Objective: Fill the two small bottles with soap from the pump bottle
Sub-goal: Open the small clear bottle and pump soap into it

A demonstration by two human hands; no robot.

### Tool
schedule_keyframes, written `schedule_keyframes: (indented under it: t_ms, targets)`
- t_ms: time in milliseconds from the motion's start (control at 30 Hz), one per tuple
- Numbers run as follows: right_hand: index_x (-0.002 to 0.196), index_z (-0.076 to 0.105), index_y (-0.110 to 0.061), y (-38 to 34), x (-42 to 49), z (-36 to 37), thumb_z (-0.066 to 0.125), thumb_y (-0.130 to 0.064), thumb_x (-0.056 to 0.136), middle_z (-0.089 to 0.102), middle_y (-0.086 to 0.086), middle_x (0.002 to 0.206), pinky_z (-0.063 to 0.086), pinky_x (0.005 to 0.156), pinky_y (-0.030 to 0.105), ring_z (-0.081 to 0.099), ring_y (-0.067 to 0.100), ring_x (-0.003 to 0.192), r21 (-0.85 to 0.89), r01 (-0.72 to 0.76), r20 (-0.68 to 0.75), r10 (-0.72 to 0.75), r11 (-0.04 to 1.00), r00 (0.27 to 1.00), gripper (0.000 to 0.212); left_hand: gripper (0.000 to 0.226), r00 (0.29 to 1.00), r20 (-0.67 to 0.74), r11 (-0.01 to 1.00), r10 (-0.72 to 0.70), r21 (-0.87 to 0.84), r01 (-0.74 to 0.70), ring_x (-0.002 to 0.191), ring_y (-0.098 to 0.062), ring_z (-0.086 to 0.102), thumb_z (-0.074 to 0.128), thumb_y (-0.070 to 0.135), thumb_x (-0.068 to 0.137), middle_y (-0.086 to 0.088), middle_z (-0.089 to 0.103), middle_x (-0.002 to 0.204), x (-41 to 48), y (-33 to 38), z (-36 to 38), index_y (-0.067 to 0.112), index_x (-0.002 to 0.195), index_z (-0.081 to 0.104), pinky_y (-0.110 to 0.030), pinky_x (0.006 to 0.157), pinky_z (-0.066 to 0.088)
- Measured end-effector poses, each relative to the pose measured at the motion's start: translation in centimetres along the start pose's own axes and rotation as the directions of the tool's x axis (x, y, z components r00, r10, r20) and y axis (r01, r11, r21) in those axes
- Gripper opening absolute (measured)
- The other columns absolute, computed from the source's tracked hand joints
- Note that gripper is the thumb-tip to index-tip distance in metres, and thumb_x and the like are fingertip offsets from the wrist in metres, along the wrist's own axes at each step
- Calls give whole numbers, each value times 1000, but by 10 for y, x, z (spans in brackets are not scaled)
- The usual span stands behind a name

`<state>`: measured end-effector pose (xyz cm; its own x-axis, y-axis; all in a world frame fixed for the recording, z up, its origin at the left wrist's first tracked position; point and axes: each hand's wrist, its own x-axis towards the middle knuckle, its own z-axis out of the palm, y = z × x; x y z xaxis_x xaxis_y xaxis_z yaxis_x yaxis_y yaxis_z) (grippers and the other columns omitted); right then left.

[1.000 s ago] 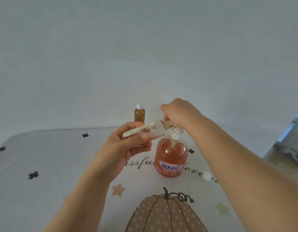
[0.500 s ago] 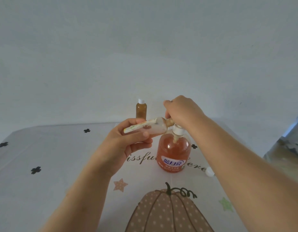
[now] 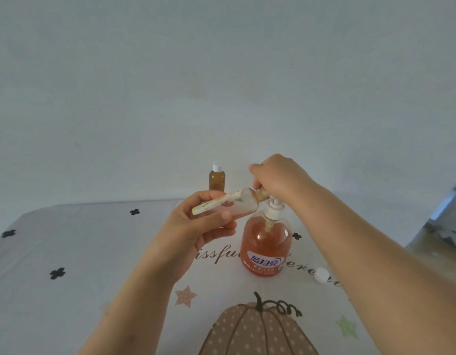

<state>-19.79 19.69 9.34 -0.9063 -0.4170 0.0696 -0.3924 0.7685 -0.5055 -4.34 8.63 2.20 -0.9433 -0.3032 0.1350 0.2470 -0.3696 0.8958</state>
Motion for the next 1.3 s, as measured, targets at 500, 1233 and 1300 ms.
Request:
schedule_keyframes:
  t_ms: [500, 1233, 1300]
  targets:
    - [95, 74, -9, 7, 2, 14, 42, -33, 95, 72, 9, 89, 48, 71, 34, 64, 26, 76, 8, -44, 13, 44, 999, 999, 40, 29, 1000, -13, 998, -27, 51, 28, 72, -25, 69, 73, 2, 68, -14, 71, 92, 4, -6, -6, 9, 95, 68, -31, 69, 59]
    - [94, 73, -12, 1, 0, 6, 41, -33, 94, 70, 5, 84, 40, 62, 30, 60, 23, 72, -66, -40, 16, 41, 997, 999, 38, 25, 1000, -8, 999, -7, 45, 7, 74, -25, 68, 75, 3, 67, -13, 71, 90, 2, -3, -5, 15, 89, 72, -31, 70, 58]
    - [93, 73, -12, 3, 1, 9, 40, -33, 95, 69, 6, 83, 38, 61, 30, 60, 23, 72, -74, -48, 17, 50, 996, 999, 38, 26, 1000, -7, 998, -8, 60, 8, 73, -25, 68, 75, 3, 68, -13, 71, 92, 4, -4, -6, 13, 91, 71, -31, 70, 58]
